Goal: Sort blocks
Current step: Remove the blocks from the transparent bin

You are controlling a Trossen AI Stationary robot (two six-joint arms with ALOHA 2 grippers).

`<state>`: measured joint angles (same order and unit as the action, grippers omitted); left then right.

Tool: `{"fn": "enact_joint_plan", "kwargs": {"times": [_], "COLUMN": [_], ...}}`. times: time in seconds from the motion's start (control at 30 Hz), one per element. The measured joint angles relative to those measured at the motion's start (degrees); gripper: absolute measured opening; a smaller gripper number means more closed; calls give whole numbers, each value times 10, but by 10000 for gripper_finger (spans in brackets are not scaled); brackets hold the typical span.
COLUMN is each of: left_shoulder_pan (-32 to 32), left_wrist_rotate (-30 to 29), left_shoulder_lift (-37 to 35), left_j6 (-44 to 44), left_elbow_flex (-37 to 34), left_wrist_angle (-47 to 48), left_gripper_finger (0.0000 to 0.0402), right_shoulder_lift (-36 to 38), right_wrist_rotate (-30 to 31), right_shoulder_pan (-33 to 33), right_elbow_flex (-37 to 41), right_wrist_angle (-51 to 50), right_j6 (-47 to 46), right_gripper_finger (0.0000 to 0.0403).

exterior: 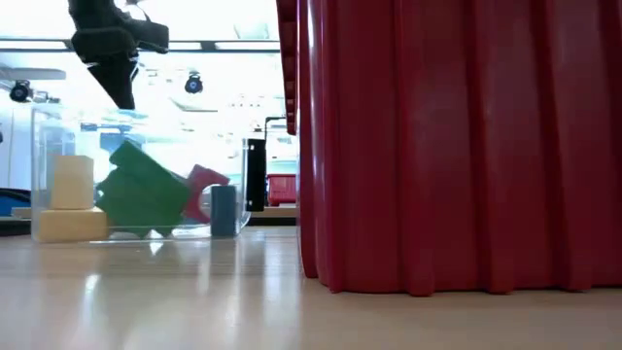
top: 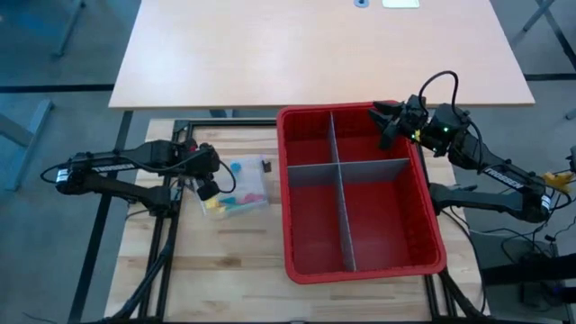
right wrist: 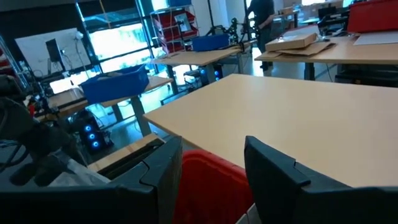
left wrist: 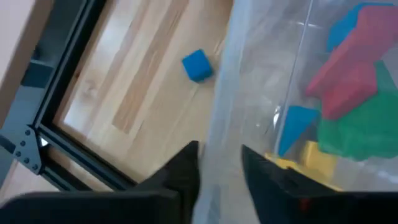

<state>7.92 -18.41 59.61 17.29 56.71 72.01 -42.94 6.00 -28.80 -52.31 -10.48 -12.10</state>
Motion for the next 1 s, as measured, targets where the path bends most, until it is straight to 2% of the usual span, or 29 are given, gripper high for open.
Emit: {"fn": "enact_joint_plan", "kwargs": {"times": [0.1,0.17,0.63,1.0], "left_shoulder_pan": [0,0,0,0], "left_wrist_rotate": [0,4,109,139], "left_shoulder_lift": [-2,-3,-16,-49], "left_j6": [6,10,78,136], "left_elbow_flex": [0,0,-2,-5], "left_wrist_angle": [-6,-12,-90,-92], "left_gripper_finger": [31,12,3,1], "right_shoulder_lift": [0,0,0,0], "right_wrist_rotate": [0,0,0,0], "right_shoulder_pan": [0,0,0,0], "right_elbow_flex": [0,0,0,0], "right_wrist_angle": [0,0,0,0], "right_j6": [0,0,1,1], "right_gripper_finger": [154,155,153,147]}}
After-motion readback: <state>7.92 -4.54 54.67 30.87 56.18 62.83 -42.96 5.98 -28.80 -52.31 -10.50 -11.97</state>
